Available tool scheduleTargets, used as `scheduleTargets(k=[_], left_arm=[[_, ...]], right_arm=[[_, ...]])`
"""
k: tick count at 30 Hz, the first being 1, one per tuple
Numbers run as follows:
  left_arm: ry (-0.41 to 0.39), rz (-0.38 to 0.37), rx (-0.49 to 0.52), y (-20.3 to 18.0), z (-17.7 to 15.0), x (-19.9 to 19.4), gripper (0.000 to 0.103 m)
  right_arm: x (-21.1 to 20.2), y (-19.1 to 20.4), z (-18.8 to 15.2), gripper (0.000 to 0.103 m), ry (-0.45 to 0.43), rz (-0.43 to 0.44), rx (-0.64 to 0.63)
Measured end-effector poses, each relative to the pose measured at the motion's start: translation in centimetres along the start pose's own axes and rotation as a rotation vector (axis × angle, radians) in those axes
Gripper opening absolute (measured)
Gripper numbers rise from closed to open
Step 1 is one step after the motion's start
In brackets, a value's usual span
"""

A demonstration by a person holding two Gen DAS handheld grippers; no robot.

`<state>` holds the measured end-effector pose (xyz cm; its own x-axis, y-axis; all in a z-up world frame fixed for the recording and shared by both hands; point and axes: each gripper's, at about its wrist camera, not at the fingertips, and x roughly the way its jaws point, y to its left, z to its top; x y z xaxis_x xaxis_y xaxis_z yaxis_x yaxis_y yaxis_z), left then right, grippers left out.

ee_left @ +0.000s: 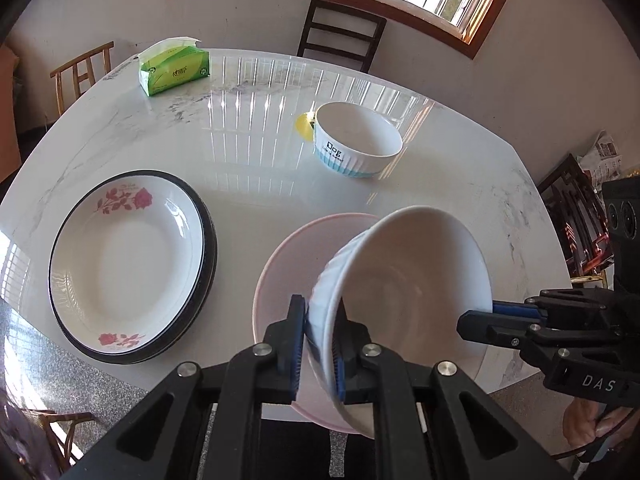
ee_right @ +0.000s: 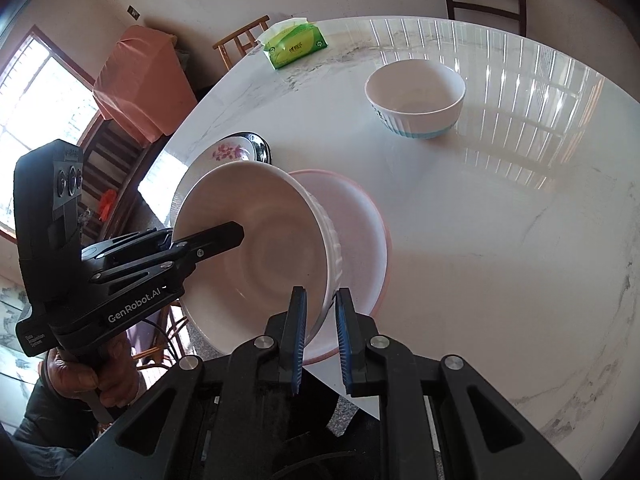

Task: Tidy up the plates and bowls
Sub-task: 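Lift the white bowl and carry it over the pink bowl, then lower the white bowl into the pink bowl and open both tools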

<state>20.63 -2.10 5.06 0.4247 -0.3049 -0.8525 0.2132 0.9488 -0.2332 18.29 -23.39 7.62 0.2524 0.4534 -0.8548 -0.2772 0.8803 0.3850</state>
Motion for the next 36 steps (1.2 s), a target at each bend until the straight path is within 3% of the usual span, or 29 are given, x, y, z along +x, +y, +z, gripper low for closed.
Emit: scheduleTargets(k=[14,24,30,33,36], left_arm=[[0.082,0.003,0.005,0.4,-0.6,2.9,0.012],[0.052,0.057,0.062,-0.1,-0.6,2.5,0.014],[0.024,0.068,0.084,-0.3,-1.0,2.1,0.015],[-0.006,0.096,0.095,-0.3,-1.0,1.4,0.022],[-0.054,0.112,0.113,-0.3,-1.0,0.3,0.024]], right_arm=[[2.0,-0.8,0.4,0.015,0.088,-0.032,0.032],[2.5,-1.2,0.8,0.015,0.091,-0.017,0.066],[1.8,-1.4,0.8,0.017,0.04,-0.012,0.072],[1.2,-1.6,0.7,0.017,0.009,0.03,0.083],[-0.4,-1.4,0.4,0.017,-0.081,0.045,0.065]])
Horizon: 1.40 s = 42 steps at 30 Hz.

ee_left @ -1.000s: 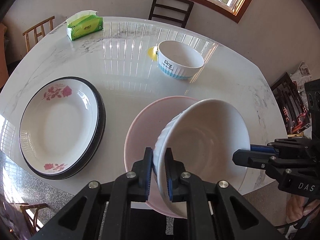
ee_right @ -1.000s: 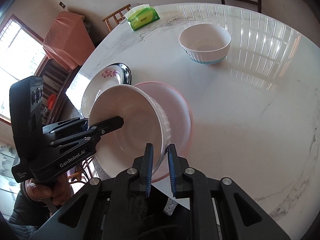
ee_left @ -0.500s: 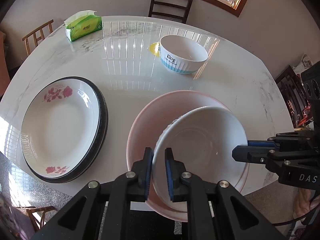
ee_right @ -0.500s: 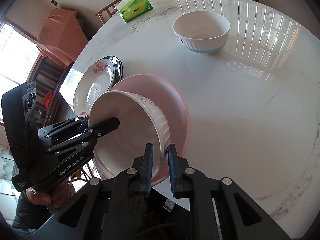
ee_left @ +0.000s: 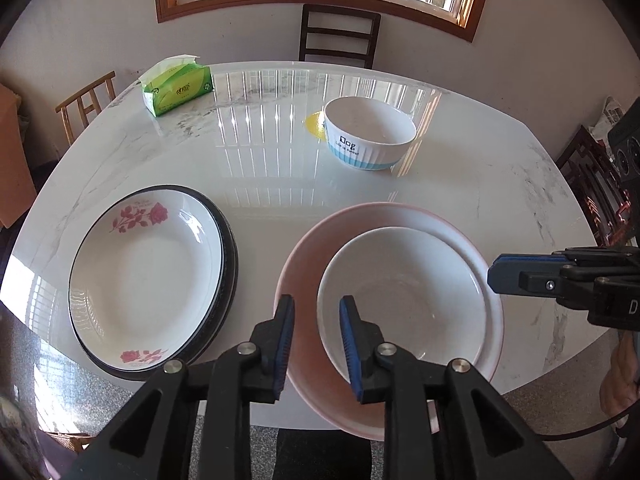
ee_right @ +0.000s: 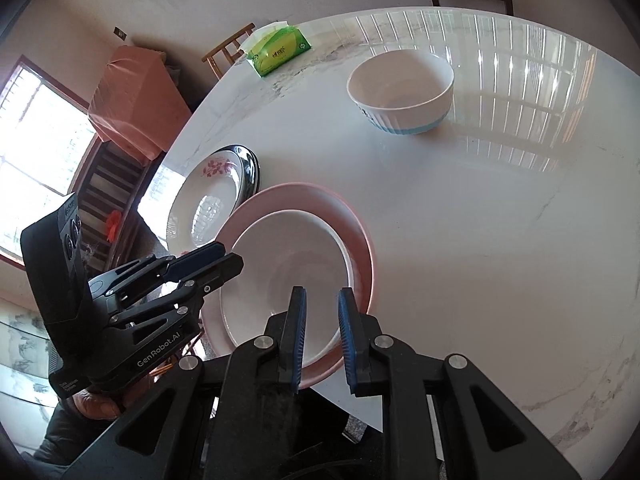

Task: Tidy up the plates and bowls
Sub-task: 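Lower the white bowl into the pink bowl and open both tools, then move both open tools to the rim of the blue-striped 'Dog' bowl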

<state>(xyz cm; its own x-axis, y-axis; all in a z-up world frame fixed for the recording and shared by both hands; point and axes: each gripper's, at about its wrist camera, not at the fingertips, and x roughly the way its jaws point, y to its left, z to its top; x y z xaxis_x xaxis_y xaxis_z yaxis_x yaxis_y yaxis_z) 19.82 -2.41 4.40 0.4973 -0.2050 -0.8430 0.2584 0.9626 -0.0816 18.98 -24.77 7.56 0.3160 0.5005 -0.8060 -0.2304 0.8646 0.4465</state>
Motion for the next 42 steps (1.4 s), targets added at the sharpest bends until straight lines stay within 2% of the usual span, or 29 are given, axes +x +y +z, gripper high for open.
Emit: scheduleTargets(k=[3,5,8,10,14,23,29,42], left_arm=[[-0.062,0.062,0.035,-0.3,-0.1,-1.1,0.027],[-0.11,0.096,0.062,-0.7,-0.2,-1.8,0.03],[-0.177,0.156,0.096,-1.3,-0.4,-2.8,0.033],[-0.218,0.183,0.115,-1.8,-0.6,-3.4,0.036],[-0.295,0.229,0.16,-2.7,-1.2,-4.7,0.039],[-0.374,0.27,0.235,-4.5,-1.7,-5.5,0.042],[-0.365,0.282,0.233,-4.2,-0.8,-4.3,0.042],[-0.306,0.312,0.219,-2.6,3.1,0.0,0.042]], right_arm=[[-2.0,0.4,-0.9,0.022,-0.125,0.004,-0.029],[-3.3,0.6,-2.0,0.03,-0.223,-0.017,-0.054],[-4.3,0.7,-3.8,0.033,-0.337,-0.049,-0.062],[-4.6,0.7,-4.7,0.033,-0.385,-0.088,-0.071],[-5.1,0.0,-5.7,0.034,-0.451,-0.096,-0.036],[-4.3,-1.5,-6.8,0.04,-0.486,-0.127,0.028],[-3.5,-2.4,-6.1,0.048,-0.494,-0.119,0.047],[-0.9,-5.3,-3.0,0.052,-0.463,-0.074,0.107]])
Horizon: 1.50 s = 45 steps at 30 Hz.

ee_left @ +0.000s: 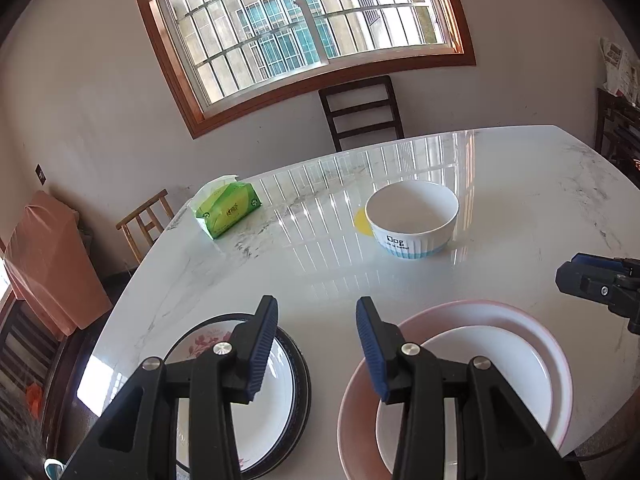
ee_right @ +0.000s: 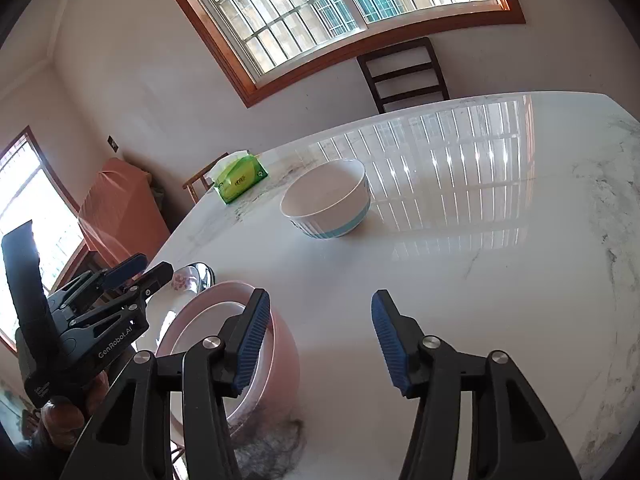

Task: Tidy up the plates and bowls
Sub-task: 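Move both open tools to the rim of the blue-striped 'Dog' bowl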

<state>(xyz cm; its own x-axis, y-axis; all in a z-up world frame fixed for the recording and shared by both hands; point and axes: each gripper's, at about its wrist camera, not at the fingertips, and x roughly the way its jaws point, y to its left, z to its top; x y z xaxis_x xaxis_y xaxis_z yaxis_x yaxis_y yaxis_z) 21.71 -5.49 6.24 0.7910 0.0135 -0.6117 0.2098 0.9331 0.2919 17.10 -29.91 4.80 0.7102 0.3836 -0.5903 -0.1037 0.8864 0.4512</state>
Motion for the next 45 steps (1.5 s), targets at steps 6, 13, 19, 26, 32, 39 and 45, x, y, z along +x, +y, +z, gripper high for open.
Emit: scheduleTargets(k=[6,13,19,26,32,39,45], left_arm=[[0.056,-0.032,-0.02,0.8,1.5,2.8,0.042],[0.216,-0.284,-0.212,3.6,3.9,7.6,0.042],[0.317,-0.417,-0.279,4.0,6.3,12.0,0.042],[0.43,-0.537,-0.332,3.6,7.6,17.2,0.042],[0.426,-0.615,-0.381,3.2,8.6,18.7,0.042],[0.446,-0.562,-0.333,2.1,9.3,20.2,0.042],[0.447,-0.519,-0.285,1.4,9.5,20.8,0.042]], right_arm=[[1.3,-0.4,1.4,0.055,0.004,0.01,0.0],[3.1,-1.3,3.7,0.057,0.015,0.057,0.039],[6.2,-1.9,6.4,0.059,0.062,0.07,0.065],[10.1,-4.2,9.4,0.055,0.129,0.074,0.176],[12.4,-4.9,11.0,0.049,0.188,0.06,0.195],[14.2,-4.8,11.5,0.046,0.242,0.015,0.176],[15.1,-4.9,11.5,0.039,0.283,-0.011,0.162]])
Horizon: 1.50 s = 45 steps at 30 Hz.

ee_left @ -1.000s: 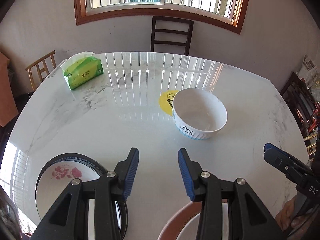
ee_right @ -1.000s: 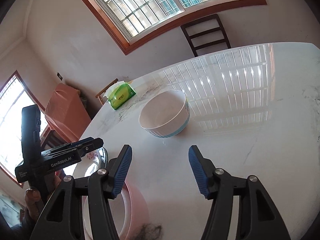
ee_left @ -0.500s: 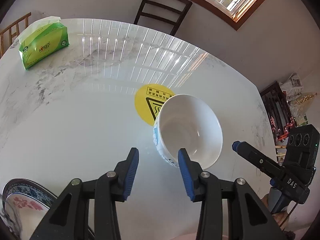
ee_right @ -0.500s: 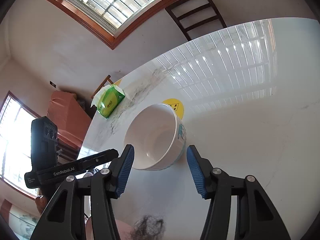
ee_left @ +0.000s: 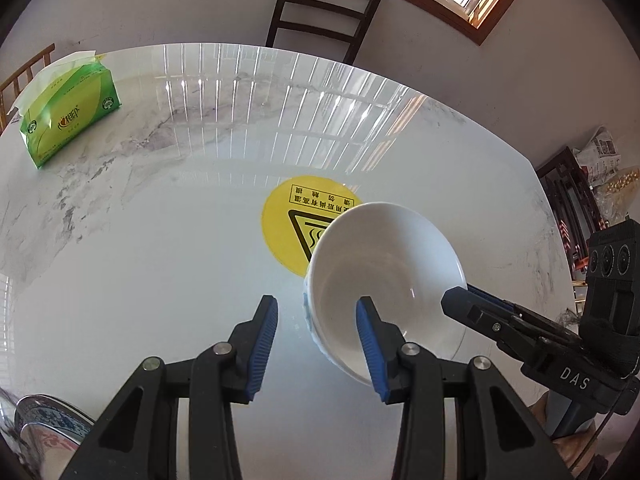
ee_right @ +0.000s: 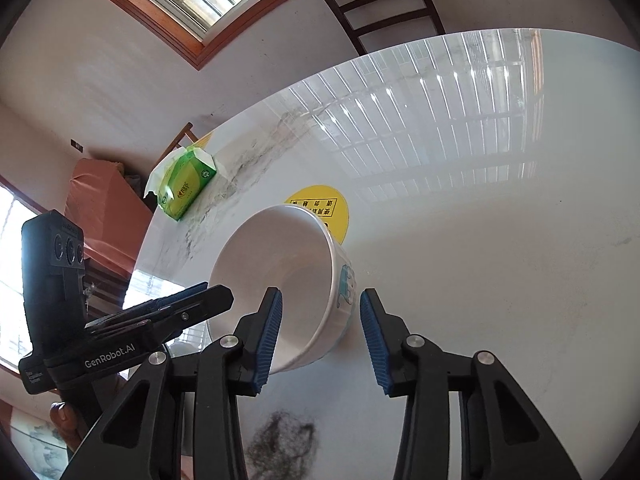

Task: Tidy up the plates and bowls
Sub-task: 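Move both open tools to the rim of the blue-striped 'Dog' bowl, then close both tools on the 'Dog' bowl rim, then lift the 'Dog' bowl and carry it over the nested pink and white bowls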

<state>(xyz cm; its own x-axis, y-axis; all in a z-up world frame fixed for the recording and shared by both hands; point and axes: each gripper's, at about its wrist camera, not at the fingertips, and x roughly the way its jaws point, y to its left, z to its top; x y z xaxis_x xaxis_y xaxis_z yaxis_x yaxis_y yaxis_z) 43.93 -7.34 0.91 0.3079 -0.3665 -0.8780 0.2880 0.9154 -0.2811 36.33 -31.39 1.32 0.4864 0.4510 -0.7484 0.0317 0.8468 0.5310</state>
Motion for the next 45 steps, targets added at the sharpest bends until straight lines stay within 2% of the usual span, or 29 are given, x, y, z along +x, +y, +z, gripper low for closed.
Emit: scheduleTargets(k=[3,5,6,7,10,17,25,36,45], left_arm=[[-0.002,0.018,0.015,-0.1,-0.1,0.6,0.042],[0.0,0.037,0.025,-0.2,-0.1,1.0,0.041],[0.005,0.041,0.018,0.0,0.0,1.3,0.038],[0.011,0.036,0.006,0.1,0.0,1.5,0.013],[-0.004,0.046,0.001,0.3,0.3,1.5,0.012],[-0.044,0.081,0.016,0.0,-0.1,0.2,0.012],[-0.122,0.122,0.038,-0.9,-1.2,-3.1,0.012],[-0.253,0.168,0.079,-3.4,-6.1,-9.3,0.011],[-0.326,0.171,0.108,-5.4,-11.6,-14.5,0.011]], right_arm=[[0.6,0.0,0.0,0.039,0.027,-0.014,-0.001],[1.0,-0.1,0.0,0.032,0.046,-0.016,-0.003],[1.1,-0.2,0.0,0.03,0.049,-0.024,-0.006],[1.1,-0.3,0.1,0.024,0.05,-0.028,-0.008],[1.1,-1.1,0.3,0.022,0.064,0.019,0.045],[1.1,-0.6,0.0,0.019,0.07,0.025,0.045],[-0.7,1.1,-0.4,0.018,0.047,0.044,0.029],[-5.4,3.4,-3.4,0.017,0.008,0.118,0.013],[-10.0,5.5,-8.1,0.016,-0.022,0.146,-0.029]])
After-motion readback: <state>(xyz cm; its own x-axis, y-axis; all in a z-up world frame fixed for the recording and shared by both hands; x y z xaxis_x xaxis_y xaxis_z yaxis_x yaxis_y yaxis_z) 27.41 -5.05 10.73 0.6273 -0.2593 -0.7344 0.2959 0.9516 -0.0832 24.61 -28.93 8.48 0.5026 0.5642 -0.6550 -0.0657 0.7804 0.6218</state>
